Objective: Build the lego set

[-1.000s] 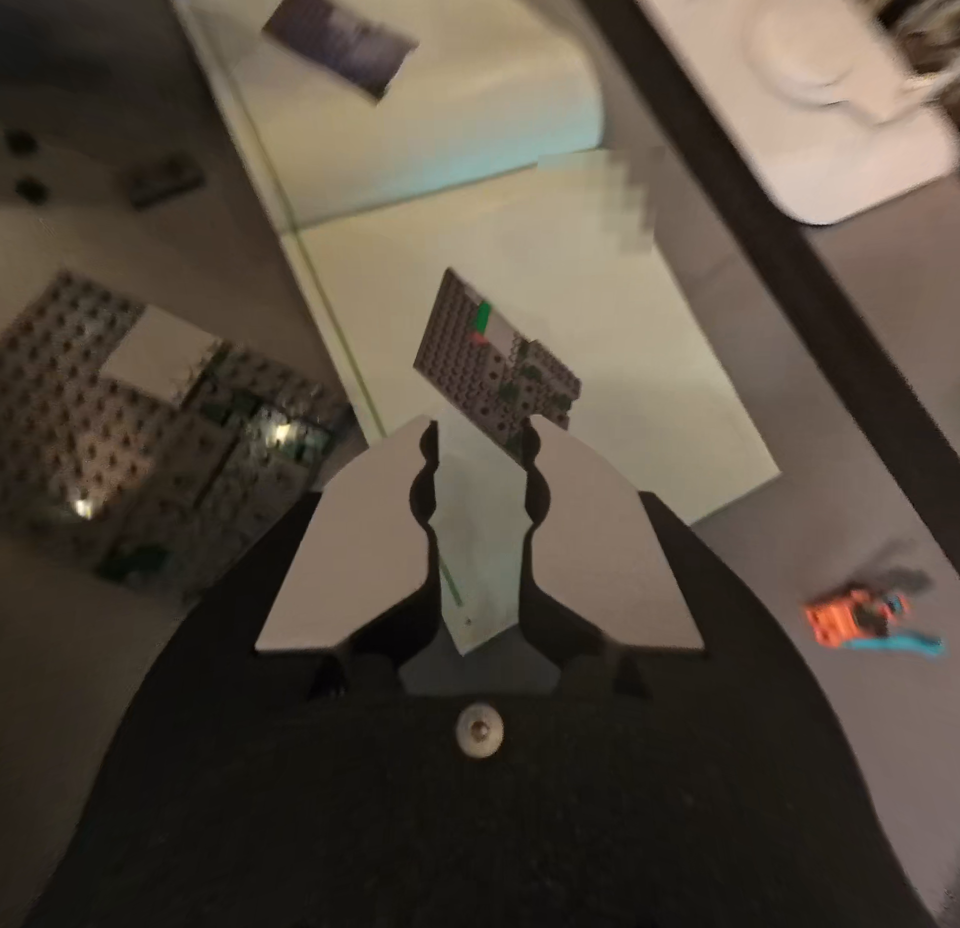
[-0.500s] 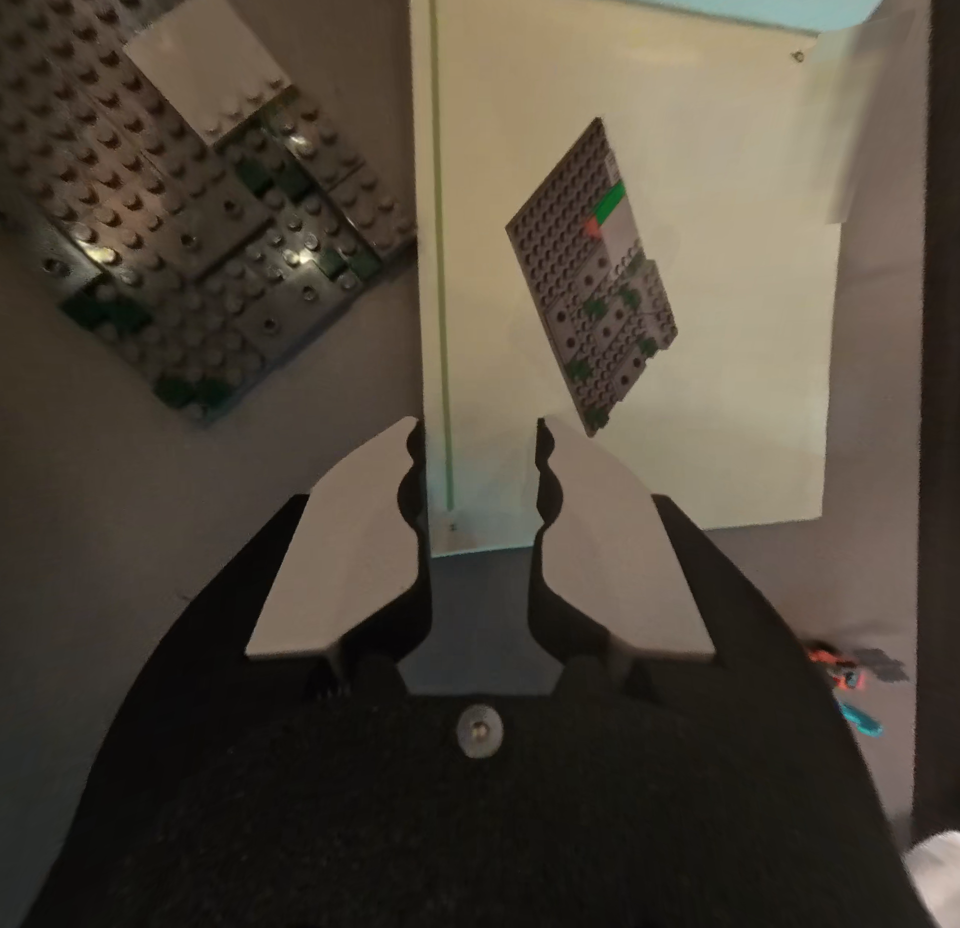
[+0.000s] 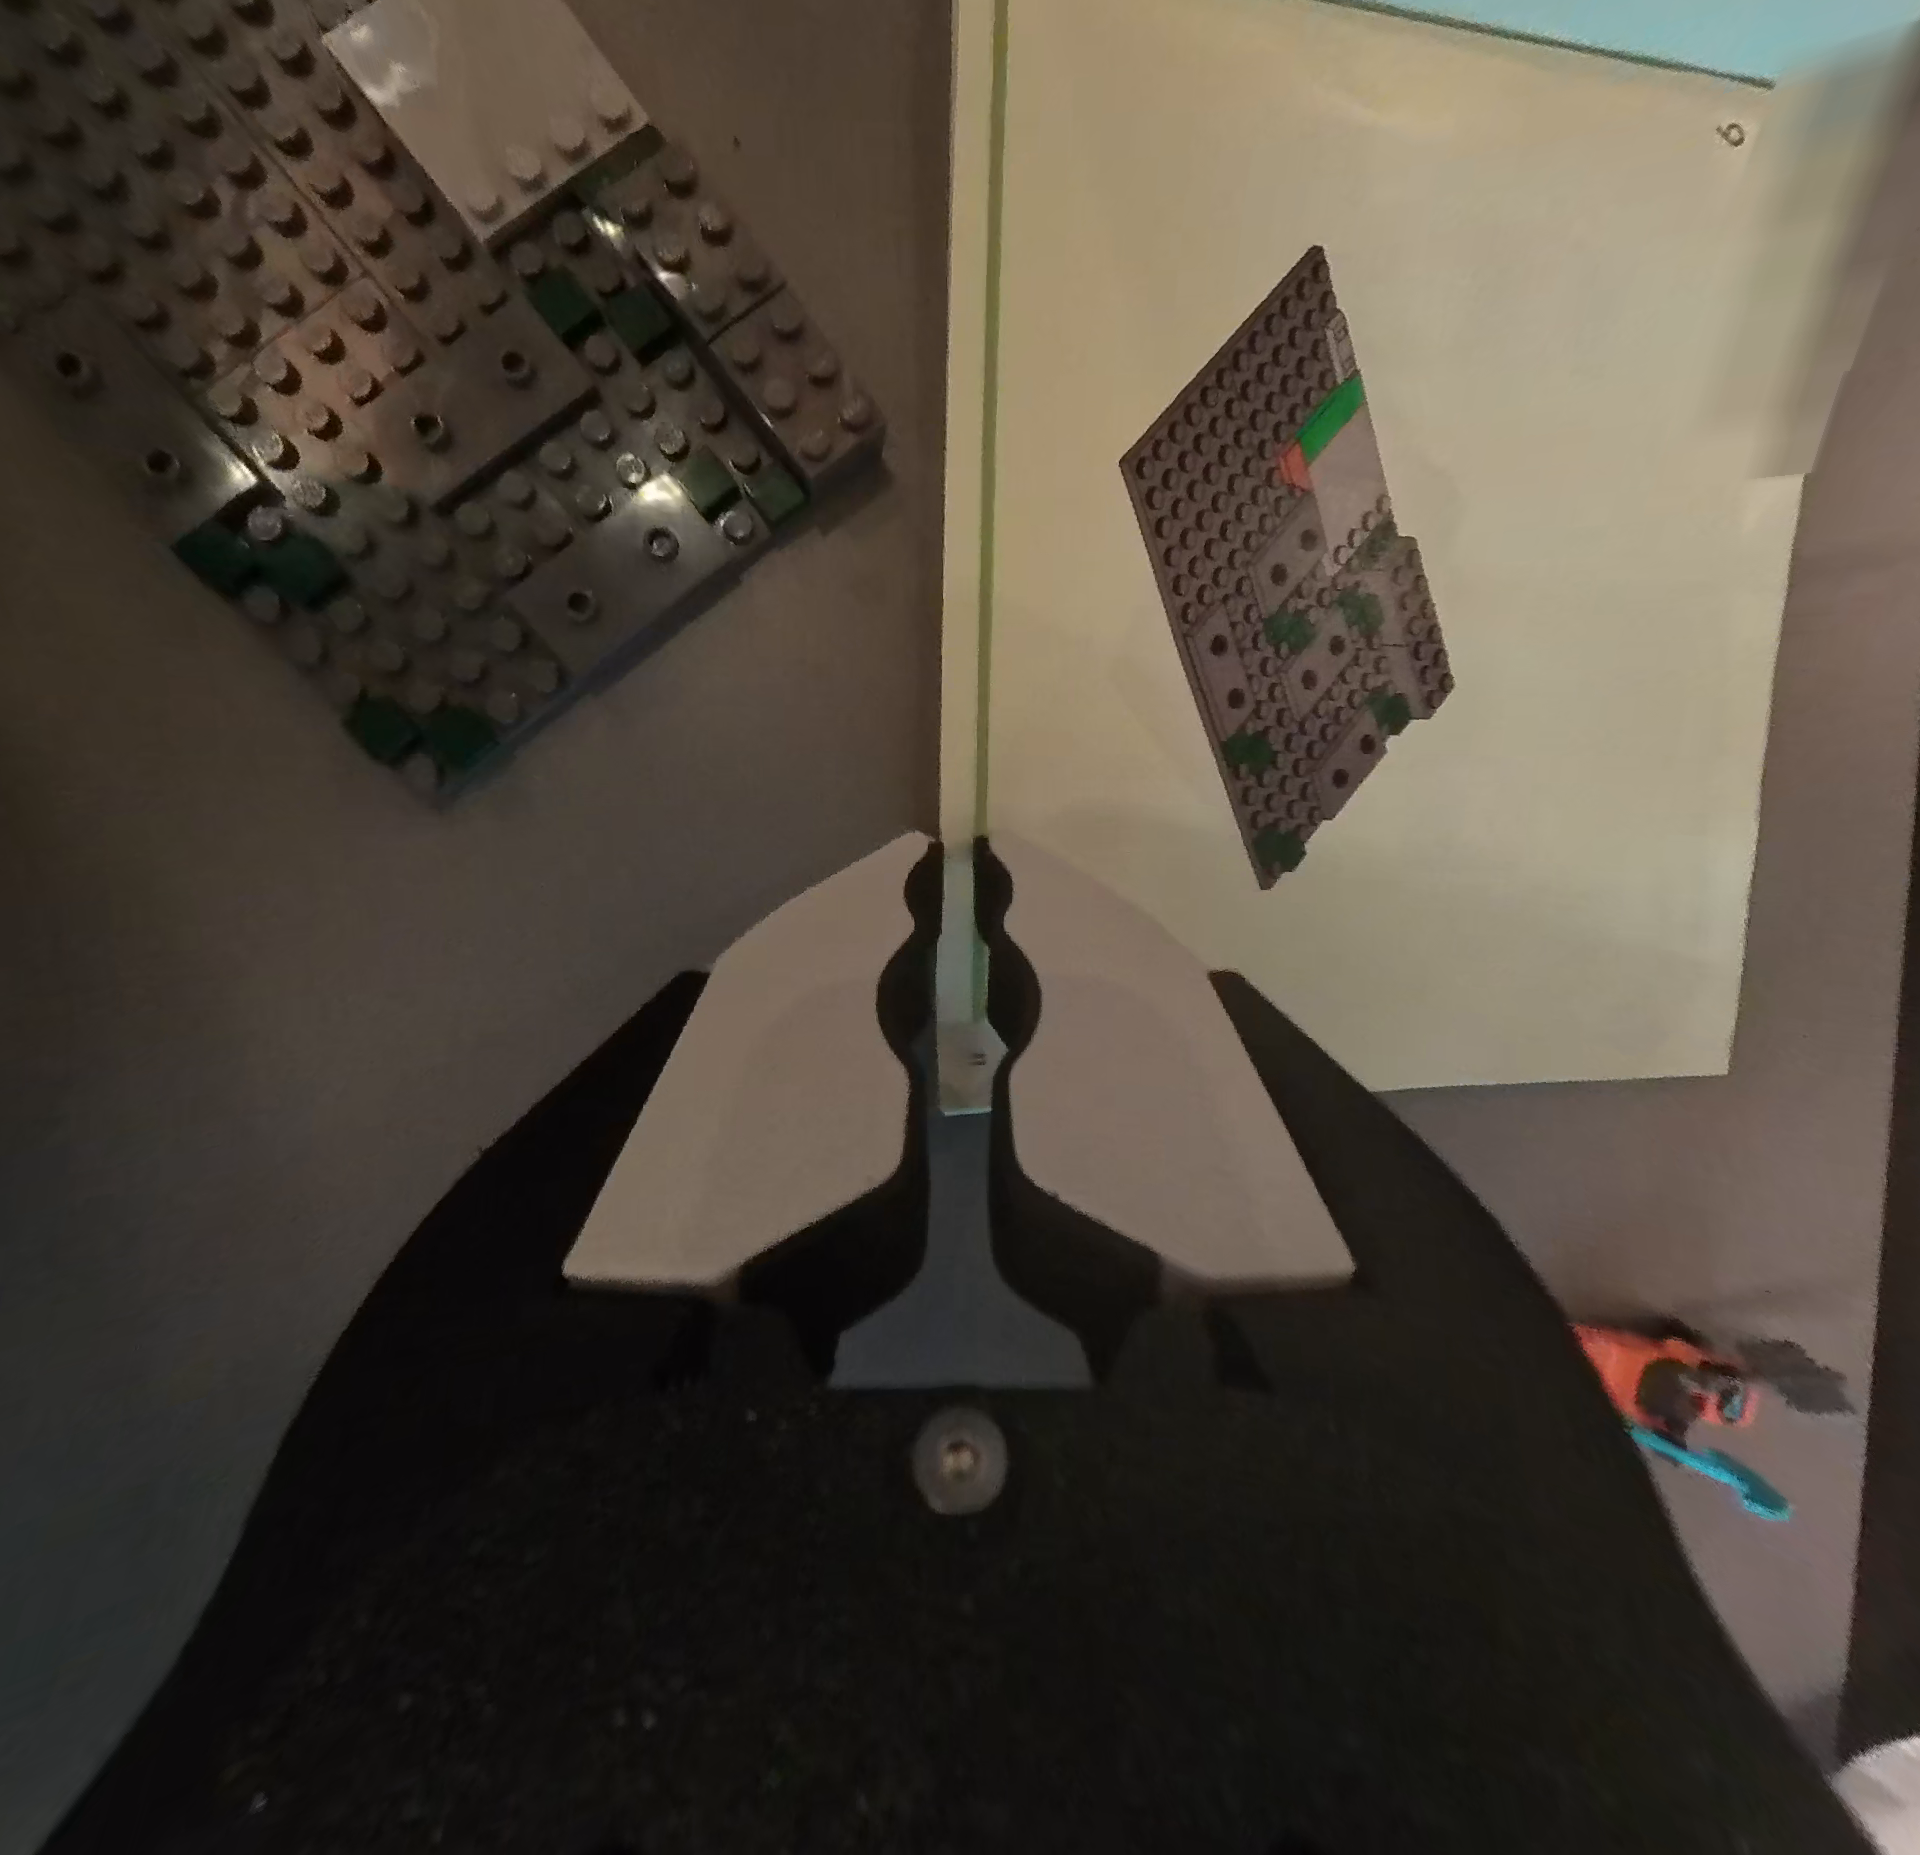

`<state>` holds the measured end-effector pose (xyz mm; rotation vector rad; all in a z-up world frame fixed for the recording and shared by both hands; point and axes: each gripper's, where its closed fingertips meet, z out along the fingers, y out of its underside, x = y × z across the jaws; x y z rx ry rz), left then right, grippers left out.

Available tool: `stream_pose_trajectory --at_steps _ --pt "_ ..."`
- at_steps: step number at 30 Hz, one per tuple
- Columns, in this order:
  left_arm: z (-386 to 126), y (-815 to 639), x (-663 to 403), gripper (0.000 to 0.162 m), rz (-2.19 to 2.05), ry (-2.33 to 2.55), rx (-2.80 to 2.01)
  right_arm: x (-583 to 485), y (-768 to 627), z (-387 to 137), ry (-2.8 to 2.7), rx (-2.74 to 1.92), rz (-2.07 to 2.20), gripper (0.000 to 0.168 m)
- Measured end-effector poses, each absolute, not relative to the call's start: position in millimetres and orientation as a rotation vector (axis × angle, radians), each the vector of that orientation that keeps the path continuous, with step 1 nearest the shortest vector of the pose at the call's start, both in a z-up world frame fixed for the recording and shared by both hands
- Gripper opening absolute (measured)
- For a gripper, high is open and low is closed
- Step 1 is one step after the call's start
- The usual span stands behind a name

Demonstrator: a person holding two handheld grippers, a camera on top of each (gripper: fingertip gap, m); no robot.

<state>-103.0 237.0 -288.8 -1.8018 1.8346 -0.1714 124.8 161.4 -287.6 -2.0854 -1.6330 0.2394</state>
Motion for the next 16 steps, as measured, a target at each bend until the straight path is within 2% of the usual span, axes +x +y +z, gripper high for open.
stream_pose_trajectory --at_steps 1,16 --pt "-289 237 -103 0.0 -0.167 1.834 -1.802 127 161 -287 -1.633 -2.091 0.239 0.004" --pt "-282 208 -87 0.001 -0.263 1.821 -1.775 176 142 -287 -1.526 -2.205 0.185 0.0"
